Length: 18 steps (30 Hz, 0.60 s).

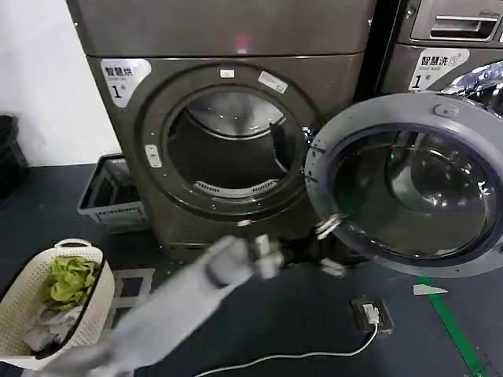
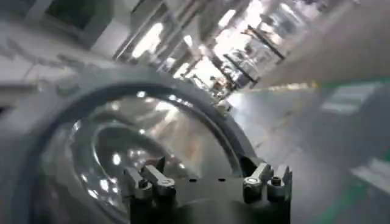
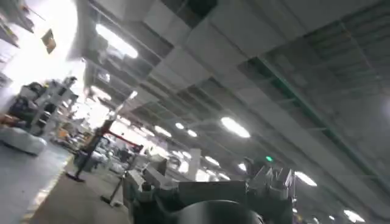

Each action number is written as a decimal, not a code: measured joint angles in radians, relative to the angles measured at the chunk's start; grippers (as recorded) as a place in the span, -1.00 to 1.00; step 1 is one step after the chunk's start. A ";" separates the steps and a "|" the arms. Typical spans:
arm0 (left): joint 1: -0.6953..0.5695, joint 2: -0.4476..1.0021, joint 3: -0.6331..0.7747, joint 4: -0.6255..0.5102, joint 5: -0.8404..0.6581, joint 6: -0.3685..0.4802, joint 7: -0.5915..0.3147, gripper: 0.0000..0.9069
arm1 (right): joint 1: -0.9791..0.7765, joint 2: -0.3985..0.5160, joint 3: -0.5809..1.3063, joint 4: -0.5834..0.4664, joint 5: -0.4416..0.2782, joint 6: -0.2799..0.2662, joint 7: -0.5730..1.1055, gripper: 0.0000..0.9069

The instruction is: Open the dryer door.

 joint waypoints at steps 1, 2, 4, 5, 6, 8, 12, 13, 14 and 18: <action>0.009 0.048 -0.008 -0.037 0.032 -0.030 0.000 1.00 | 0.005 -0.003 -0.009 -0.001 -0.001 0.002 -0.002 1.00; 0.017 0.092 -0.015 -0.069 0.063 -0.058 0.000 1.00 | 0.009 -0.005 -0.017 -0.001 -0.002 0.004 -0.004 1.00; 0.034 0.183 -0.032 -0.124 0.118 -0.113 0.002 1.00 | 0.017 -0.010 -0.032 -0.006 -0.004 0.012 -0.008 1.00; 0.043 0.226 -0.042 -0.149 0.134 -0.145 0.009 1.00 | 0.022 -0.015 -0.039 -0.011 -0.006 0.020 -0.010 1.00; 0.050 0.265 -0.053 -0.170 0.146 -0.164 0.015 1.00 | 0.026 -0.019 -0.047 -0.015 -0.009 0.029 -0.012 1.00; 0.067 0.345 -0.079 -0.212 0.179 -0.213 0.042 1.00 | 0.032 -0.025 -0.061 -0.020 -0.016 0.037 -0.015 1.00; 0.112 0.487 -0.161 -0.260 0.258 -0.342 0.148 1.00 | 0.045 -0.033 -0.080 -0.021 -0.028 0.037 -0.019 1.00; 0.126 0.520 -0.184 -0.271 0.293 -0.373 0.162 1.00 | 0.048 -0.035 -0.086 -0.021 -0.028 0.037 -0.020 1.00; 0.145 0.553 -0.213 -0.278 0.328 -0.405 0.166 1.00 | 0.051 -0.039 -0.091 -0.021 -0.027 0.038 -0.025 1.00; 0.244 0.695 -0.390 -0.282 0.478 -0.442 0.172 1.00 | 0.065 -0.050 -0.105 -0.025 -0.024 0.041 -0.045 1.00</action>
